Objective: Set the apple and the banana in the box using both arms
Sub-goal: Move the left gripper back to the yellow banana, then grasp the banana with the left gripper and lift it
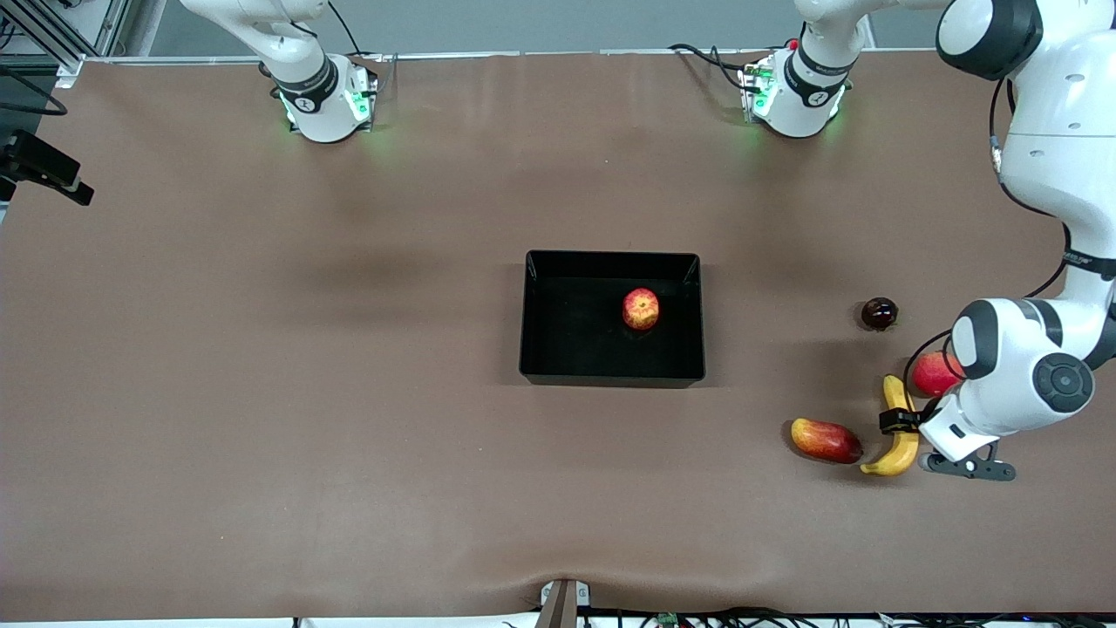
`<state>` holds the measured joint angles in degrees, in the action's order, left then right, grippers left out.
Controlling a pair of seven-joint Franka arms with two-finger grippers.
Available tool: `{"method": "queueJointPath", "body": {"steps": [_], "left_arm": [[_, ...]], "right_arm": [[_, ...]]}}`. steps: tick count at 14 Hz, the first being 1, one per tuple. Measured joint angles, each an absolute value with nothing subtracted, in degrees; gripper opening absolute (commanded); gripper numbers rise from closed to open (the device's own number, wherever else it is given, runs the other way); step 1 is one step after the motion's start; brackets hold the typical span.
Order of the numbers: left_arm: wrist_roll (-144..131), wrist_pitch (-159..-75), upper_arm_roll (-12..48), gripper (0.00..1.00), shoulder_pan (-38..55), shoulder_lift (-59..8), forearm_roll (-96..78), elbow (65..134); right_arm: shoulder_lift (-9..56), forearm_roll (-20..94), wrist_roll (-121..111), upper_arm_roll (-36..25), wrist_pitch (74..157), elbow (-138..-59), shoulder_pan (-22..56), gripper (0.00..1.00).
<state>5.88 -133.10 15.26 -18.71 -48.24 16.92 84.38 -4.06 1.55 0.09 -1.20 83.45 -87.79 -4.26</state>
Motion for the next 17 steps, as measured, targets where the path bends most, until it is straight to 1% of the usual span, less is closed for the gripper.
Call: {"method": "queueJointPath", "body": {"steps": [1,6,9,12,17], "left_arm": [[5.88,-133.23,15.24,0.00,-18.71,-48.61,16.92,84.31],[5.87,-133.30,15.24,0.00,-18.69,-48.75,16.94,83.59],[5.87,-132.80,15.42,0.00,-18.65,-47.58,16.94,82.38],[5.27,-129.04,16.33,0.00,-18.20,-44.22,16.94,81.97],[-0.58,-122.47,20.59,0.00,-17.94,-39.23,16.94,81.92]], "right_arm": [[-4.05,1.55,0.09,-1.21,83.45,-87.79,-4.32,1.00],[-3.83,1.55,0.09,-1.26,83.40,-87.79,-4.63,1.00],[-3.83,1.55,0.09,-1.26,83.40,-87.79,-4.64,1.00],[-3.82,1.55,0.09,-1.26,83.39,-87.80,-4.67,1.00],[-3.82,1.55,0.09,-1.29,83.33,-87.80,-4.84,1.00]]}}
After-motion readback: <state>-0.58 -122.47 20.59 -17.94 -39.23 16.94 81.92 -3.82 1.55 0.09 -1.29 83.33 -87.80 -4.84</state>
